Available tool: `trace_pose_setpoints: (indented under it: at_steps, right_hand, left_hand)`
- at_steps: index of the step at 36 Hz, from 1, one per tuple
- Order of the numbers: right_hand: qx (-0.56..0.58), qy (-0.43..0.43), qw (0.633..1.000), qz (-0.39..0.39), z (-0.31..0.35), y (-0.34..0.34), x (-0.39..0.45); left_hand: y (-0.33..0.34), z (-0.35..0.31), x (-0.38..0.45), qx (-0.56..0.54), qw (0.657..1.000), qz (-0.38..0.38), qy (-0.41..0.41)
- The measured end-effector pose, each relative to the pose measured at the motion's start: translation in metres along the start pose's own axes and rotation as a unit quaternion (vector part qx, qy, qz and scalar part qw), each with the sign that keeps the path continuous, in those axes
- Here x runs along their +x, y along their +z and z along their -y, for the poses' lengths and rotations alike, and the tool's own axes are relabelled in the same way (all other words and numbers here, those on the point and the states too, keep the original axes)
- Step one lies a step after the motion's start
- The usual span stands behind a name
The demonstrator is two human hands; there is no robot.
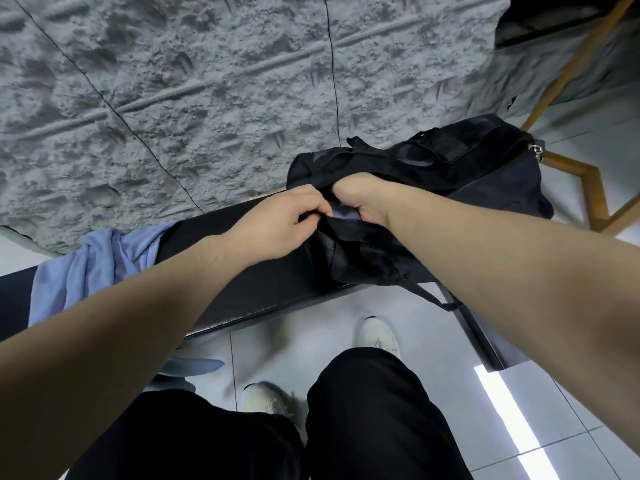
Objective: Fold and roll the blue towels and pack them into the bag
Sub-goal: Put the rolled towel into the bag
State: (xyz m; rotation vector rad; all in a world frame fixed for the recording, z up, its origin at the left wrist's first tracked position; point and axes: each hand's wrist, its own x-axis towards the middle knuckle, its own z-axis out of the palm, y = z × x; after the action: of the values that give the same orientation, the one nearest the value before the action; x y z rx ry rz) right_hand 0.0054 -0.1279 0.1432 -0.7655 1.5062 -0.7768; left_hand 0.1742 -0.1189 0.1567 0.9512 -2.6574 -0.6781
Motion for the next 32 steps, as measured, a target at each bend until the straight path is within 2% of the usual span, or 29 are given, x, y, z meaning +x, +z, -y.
trace_pose_setpoints:
  at_steps: [3, 6, 8, 12, 15, 17, 21, 24, 28, 32]
  right_hand:
    - [0.062, 0.001, 0.998, -0.025, 0.002, -0.003, 0.001]
    - [0.061, 0.005, 0.996, -0.06, -0.001, -0.002, 0.0]
    - [0.038, 0.003, 0.998, -0.048, -0.005, 0.001, -0.006]
    - [-0.103, -0.011, 0.995, -0.017, 0.001, 0.007, -0.014]
    - [-0.25, -0.016, 0.968, 0.005, 0.007, 0.005, -0.018]
    - [-0.289, -0.014, 0.957, -0.001, 0.008, 0.003, -0.02]
    - [-0.256, -0.036, 0.966, -0.016, 0.005, 0.001, -0.023]
    - [-0.288, -0.033, 0.957, 0.007, 0.0, 0.003, -0.026]
    - [-0.316, -0.005, 0.949, 0.0, -0.005, 0.003, -0.029]
    - [-0.28, 0.007, 0.96, -0.001, 0.0, -0.005, -0.035]
  left_hand:
    - [0.001, 0.001, 0.001, -0.005, 1.0, -0.011, 0.001]
    - [0.002, 0.0, 0.002, -0.002, 1.0, -0.01, -0.004]
    - [0.004, -0.002, 0.001, 0.001, 1.0, -0.006, -0.002]
    - [0.004, -0.005, -0.001, 0.025, 1.0, -0.012, -0.003]
    - [0.005, -0.005, -0.002, 0.027, 0.999, -0.032, 0.001]
    - [0.006, -0.004, -0.003, 0.009, 0.999, -0.041, 0.005]
    - [0.006, -0.008, -0.003, -0.044, 0.997, -0.062, 0.0]
    - [0.008, -0.007, -0.006, -0.038, 0.998, -0.051, 0.003]
    - [0.008, -0.004, -0.008, 0.025, 0.999, 0.001, -0.022]
    - [0.008, -0.011, -0.008, 0.114, 0.993, 0.034, -0.024]
